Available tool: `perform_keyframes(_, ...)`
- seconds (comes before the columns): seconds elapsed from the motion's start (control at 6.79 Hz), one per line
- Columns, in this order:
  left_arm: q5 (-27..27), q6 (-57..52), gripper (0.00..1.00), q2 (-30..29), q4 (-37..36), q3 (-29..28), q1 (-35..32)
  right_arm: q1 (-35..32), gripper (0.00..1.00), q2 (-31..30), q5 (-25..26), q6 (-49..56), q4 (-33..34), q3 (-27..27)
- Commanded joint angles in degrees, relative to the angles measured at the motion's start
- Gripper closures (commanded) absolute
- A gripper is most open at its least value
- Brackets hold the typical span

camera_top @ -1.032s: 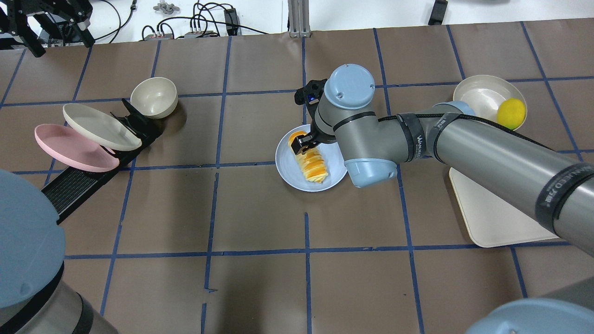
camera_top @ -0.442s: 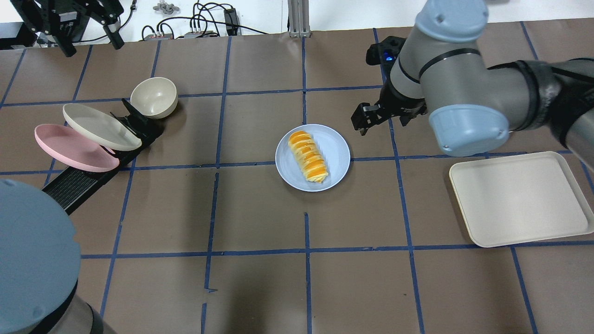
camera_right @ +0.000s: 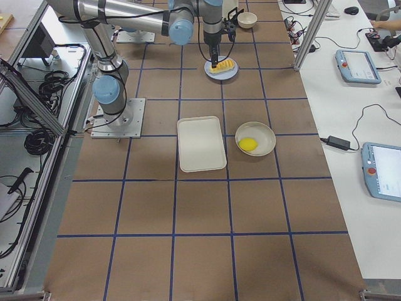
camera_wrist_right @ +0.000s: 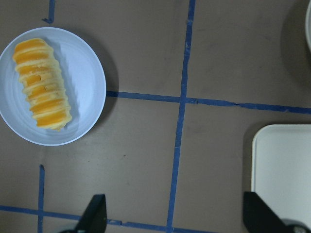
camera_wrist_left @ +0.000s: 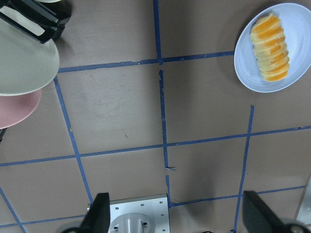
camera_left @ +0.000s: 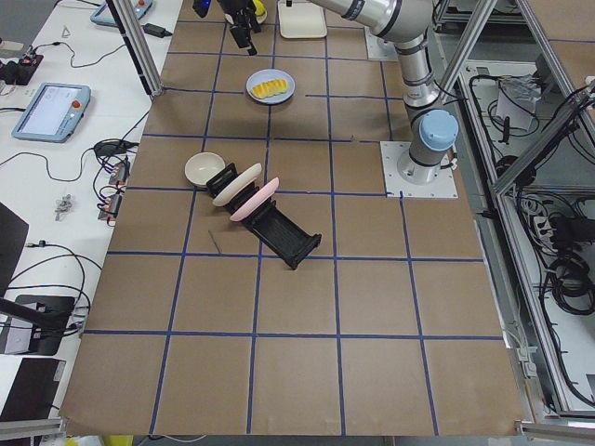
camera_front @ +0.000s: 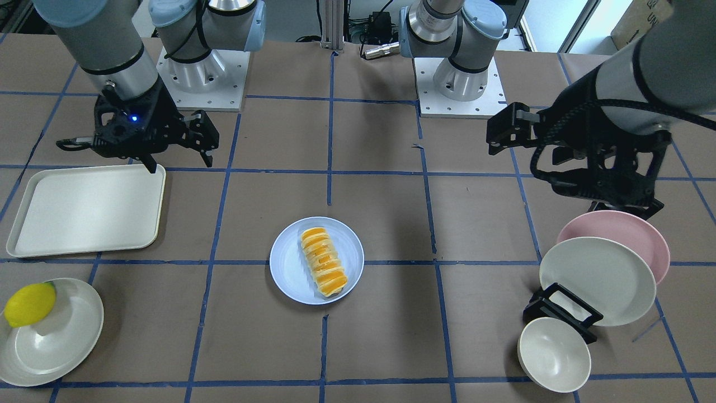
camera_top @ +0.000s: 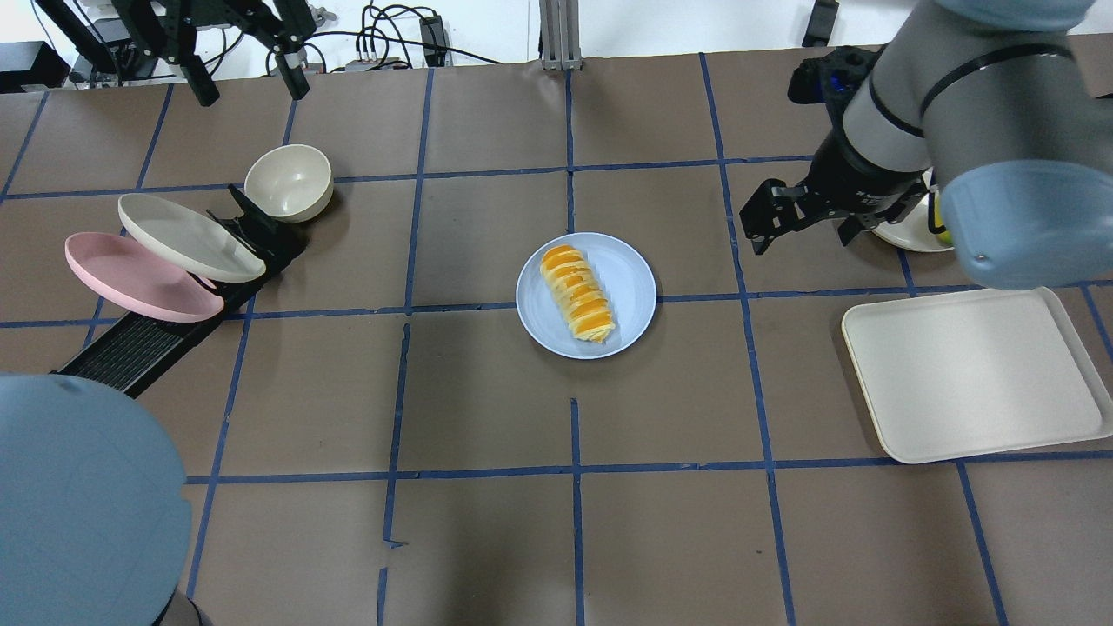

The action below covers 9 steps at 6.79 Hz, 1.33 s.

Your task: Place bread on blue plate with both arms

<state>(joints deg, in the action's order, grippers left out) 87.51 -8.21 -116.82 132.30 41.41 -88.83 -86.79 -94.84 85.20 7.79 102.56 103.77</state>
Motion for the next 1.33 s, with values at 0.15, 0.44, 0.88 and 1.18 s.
perform_keyframes(0.15,-0.6,2.1,0.08,3.2,-8.6,7.3,-3.3,1.5,0.00,-8.0,0.8,-0.6,-9.6,-0.5)
perform_keyframes(0.44,-0.5,2.1,0.06,5.8,-12.7,12.4,-3.3,0.7,0.00,-8.6,5.9,-1.3,-13.1,-2.6)
perform_keyframes(0.88,-0.7,2.3,0.01,18.6,-33.8,37.7,-5.2,0.7,0.00,-3.5,6.4,-1.6,-16.2,-10.9)
perform_keyframes(1.18,-0.4,4.6,0.00,23.8,-39.9,47.8,-5.2,-0.7,0.00,0.2,6.4,-1.9,-17.7,-16.0)
